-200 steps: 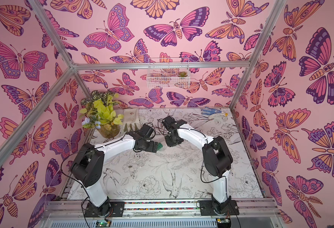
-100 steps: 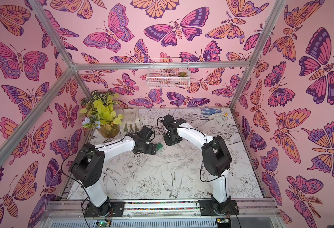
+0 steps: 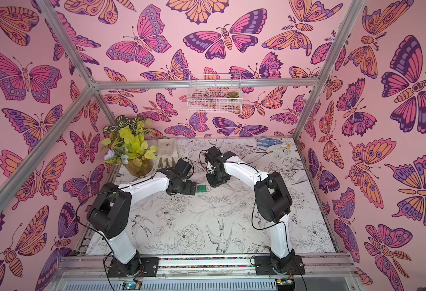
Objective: Assemble the letter v with lego
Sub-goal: Adjust the lego brick at the center of the board, then assemble the lego brick with the lego brick.
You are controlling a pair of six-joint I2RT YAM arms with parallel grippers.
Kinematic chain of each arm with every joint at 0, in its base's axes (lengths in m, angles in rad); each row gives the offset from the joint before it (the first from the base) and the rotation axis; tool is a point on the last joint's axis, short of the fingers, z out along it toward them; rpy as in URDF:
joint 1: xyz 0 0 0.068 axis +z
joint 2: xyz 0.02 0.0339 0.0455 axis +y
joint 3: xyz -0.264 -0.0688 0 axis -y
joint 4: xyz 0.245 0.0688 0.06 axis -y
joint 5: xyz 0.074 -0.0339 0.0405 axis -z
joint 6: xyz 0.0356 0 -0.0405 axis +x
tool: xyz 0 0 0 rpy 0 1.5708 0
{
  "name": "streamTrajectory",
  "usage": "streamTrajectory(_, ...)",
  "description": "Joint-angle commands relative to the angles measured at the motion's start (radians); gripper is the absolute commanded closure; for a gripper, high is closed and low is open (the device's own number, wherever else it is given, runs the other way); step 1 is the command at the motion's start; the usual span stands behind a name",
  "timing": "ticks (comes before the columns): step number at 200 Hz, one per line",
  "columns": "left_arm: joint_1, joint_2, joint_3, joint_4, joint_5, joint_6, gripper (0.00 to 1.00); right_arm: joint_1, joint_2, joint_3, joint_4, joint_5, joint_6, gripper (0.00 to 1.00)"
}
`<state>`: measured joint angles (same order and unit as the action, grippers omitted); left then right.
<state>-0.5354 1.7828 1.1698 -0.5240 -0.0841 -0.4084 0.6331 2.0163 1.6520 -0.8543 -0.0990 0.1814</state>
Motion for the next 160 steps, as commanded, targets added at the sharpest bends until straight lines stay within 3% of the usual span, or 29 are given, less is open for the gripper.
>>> streamTrajectory(1,0.013,-0.03,-0.009,-0.013,-0.023,0.003,0.0,0.025,0.025,0.043,-0.032,-0.016,-0.052,0.71)
streamTrajectory(106,0.044,-0.014,0.025,-0.007,-0.014,0.013,0.0,0.076,0.064,0.069,-0.052,-0.05,-0.089,0.71)
streamTrajectory(160,0.045,-0.107,-0.051,0.036,-0.001,-0.004,0.0,0.107,0.075,0.069,-0.035,-0.022,-0.075,0.71)
